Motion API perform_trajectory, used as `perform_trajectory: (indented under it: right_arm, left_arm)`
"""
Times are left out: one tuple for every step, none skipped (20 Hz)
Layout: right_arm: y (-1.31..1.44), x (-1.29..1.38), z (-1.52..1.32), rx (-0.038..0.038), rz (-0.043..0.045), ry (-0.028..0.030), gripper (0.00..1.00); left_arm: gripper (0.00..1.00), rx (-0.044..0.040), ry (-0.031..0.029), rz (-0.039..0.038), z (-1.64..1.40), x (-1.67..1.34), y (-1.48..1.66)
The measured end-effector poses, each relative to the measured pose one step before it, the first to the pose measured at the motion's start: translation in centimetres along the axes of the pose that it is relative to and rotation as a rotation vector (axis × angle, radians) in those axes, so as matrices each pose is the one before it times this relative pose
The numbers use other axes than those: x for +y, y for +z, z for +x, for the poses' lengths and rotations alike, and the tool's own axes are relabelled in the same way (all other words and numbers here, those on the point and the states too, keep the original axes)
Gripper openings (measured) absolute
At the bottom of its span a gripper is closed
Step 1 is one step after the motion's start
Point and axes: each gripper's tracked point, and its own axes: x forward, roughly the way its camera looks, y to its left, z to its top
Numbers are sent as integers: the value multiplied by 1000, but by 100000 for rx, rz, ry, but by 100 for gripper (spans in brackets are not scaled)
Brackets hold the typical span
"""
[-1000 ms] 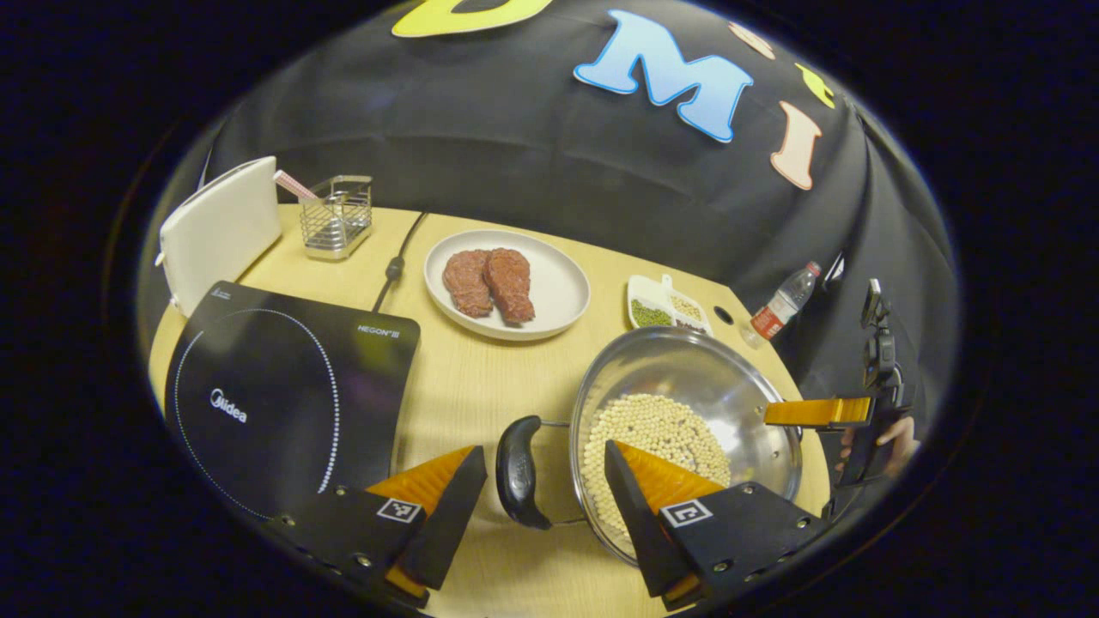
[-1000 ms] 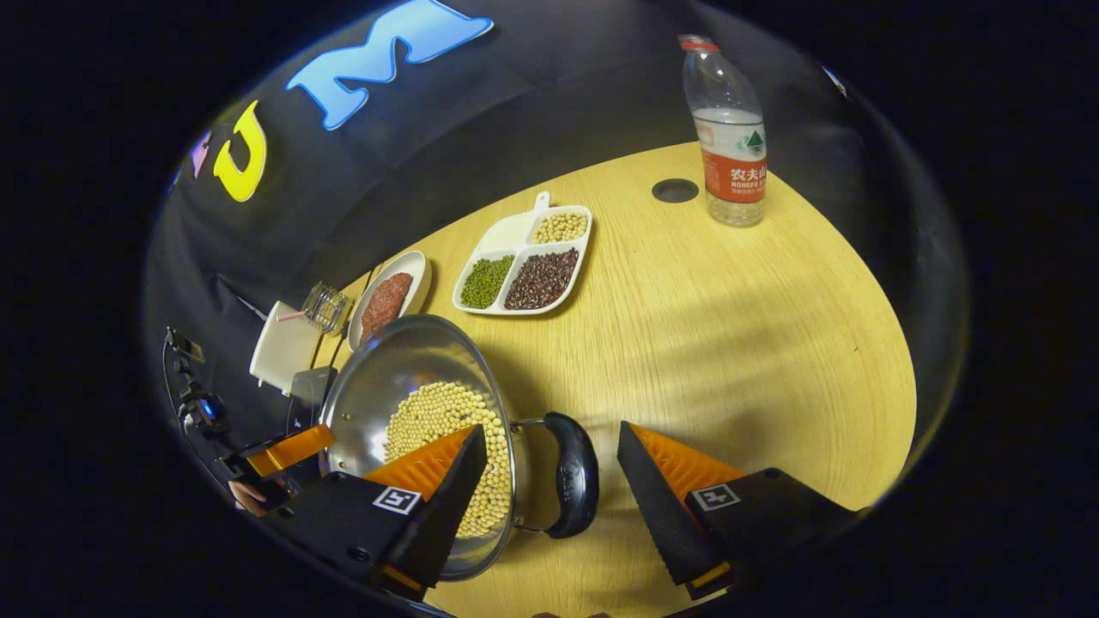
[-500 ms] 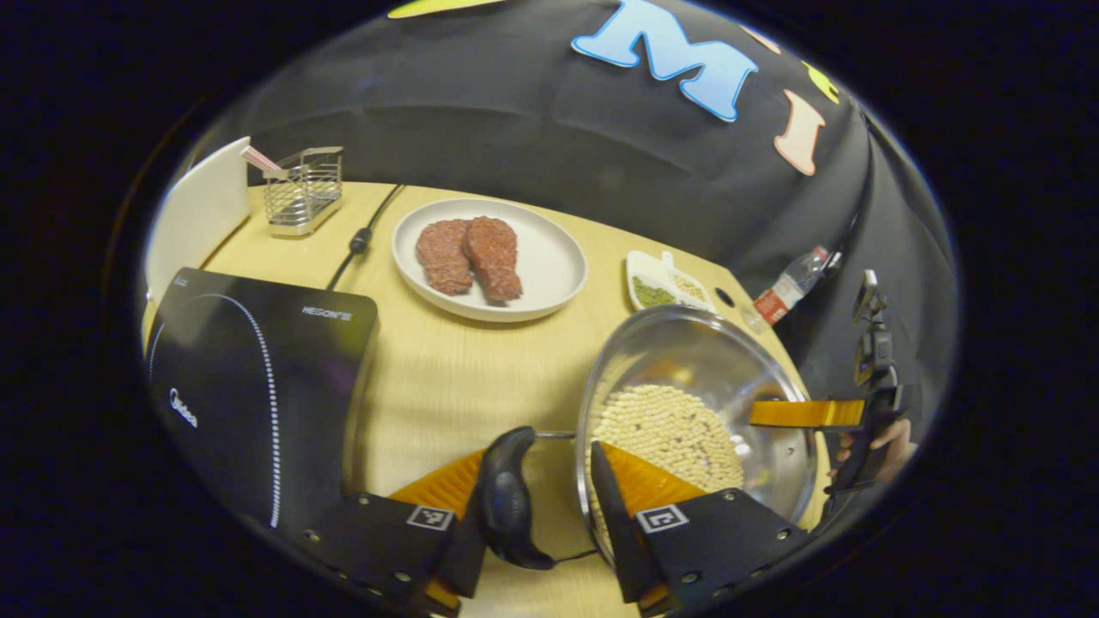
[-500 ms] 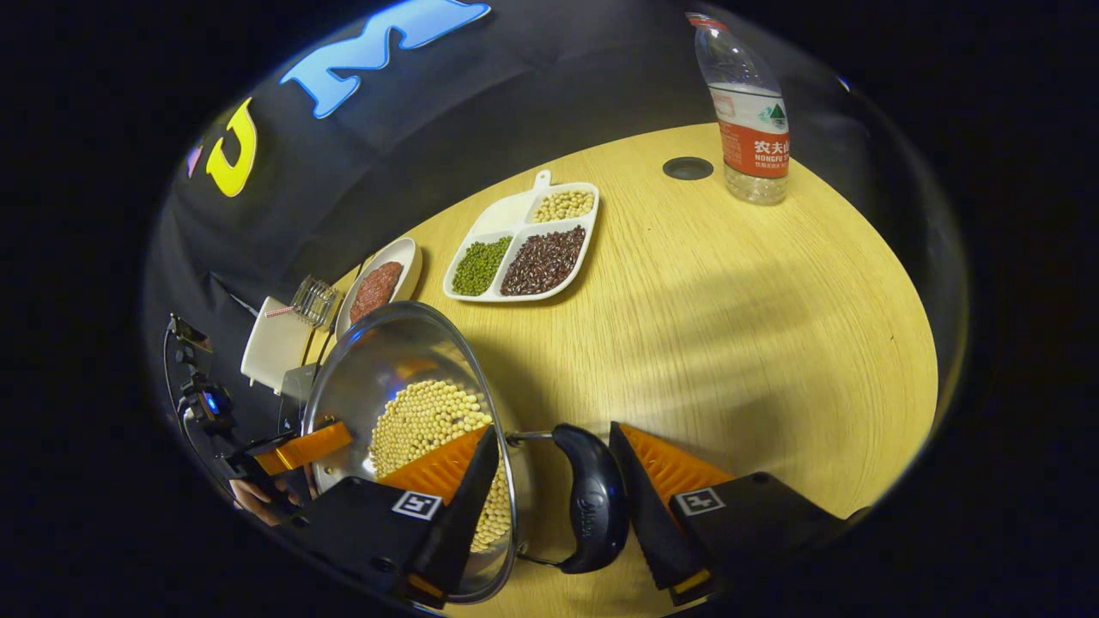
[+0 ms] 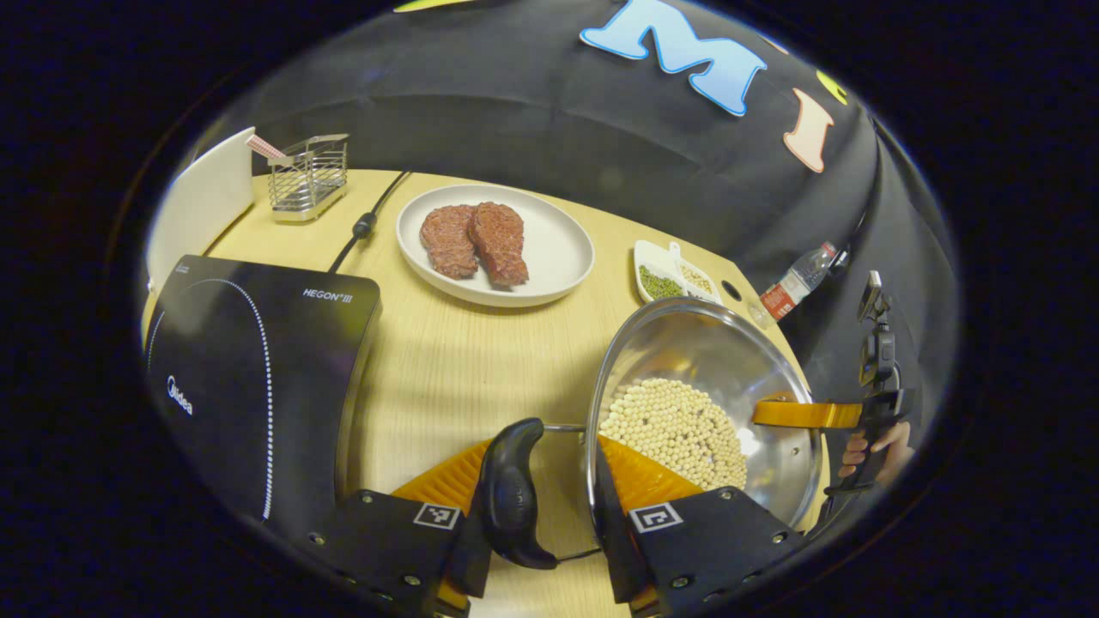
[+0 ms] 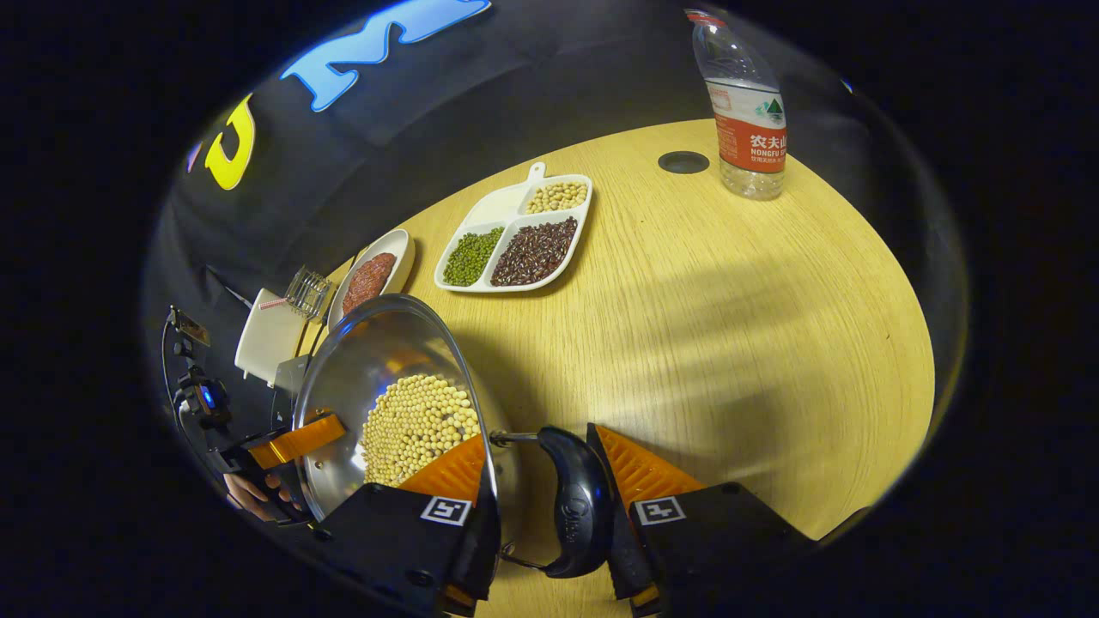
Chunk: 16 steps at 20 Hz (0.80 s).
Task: First push the handle of the pot to place it horizontally, then grasp the pot with both hands and set it on the induction cooktop.
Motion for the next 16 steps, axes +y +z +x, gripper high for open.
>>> perform_trajectory:
  right_arm:
    - [-194, -3, -83, 145, -503, -562, 55]
    - [-281, -62, -412, 298, -888, -596, 55]
    - [-141, 25, -556, -808, -1, 37, 51]
    - [-191, 33, -762, -1017, -23, 155, 55]
    - [-446, -23, -989, -519, 302, -94, 51]
    - [-443, -14, -1003, 60, 254, -502, 52]
    - [-538, -62, -990, 276, 243, -672, 52]
    - [-569, -9, -1031, 125, 315, -650, 51]
    - [-652, 32, -969, 358, 392, -576, 51]
    - [-717, -27, -1043, 500, 85, -774, 52]
    - [-787, 50, -991, 249, 150, -757, 52]
    - [-807, 34, -1090, 452, 2, -828, 51]
    - [-944, 62, -1017, 588, 646, -881, 51]
    - [-943, 22, -1027, 439, 905, -929, 51]
    - [-929, 189, -976, 73, 1154, -865, 51]
    - [-972, 121, -994, 72, 1199, -979, 51]
  left_arm:
    - [57, -444, 1851, 58, -257, 84, 191]
    - [60, -84, 1100, 271, -14, -7, -146]
    - [54, 524, -326, 29, -85, -80, -87]
    - [58, -163, -975, -942, -123, -19, -39]
    - [54, -49, -1096, 183, -16, 53, 226]
    - [57, 527, -485, 782, 183, 352, 82]
    - [57, 785, -220, 20, -5, 234, 49]
    - [57, 760, -504, -496, 39, -36, 28]
    - [57, 86, -955, -11, -25, 23, 113]
    - [57, -80, -818, -136, 152, -21, 131]
    - [57, 638, -651, 61, 79, 53, -2]
    - [54, 730, -609, -220, 198, -74, -106]
    - [57, 1187, -548, -311, 118, 5, -48]
    - [57, 910, -613, 0, 98, 68, 220]
    - [54, 684, -709, 889, 126, 99, 213]
    - [54, 325, -752, 834, 104, -16, 206]
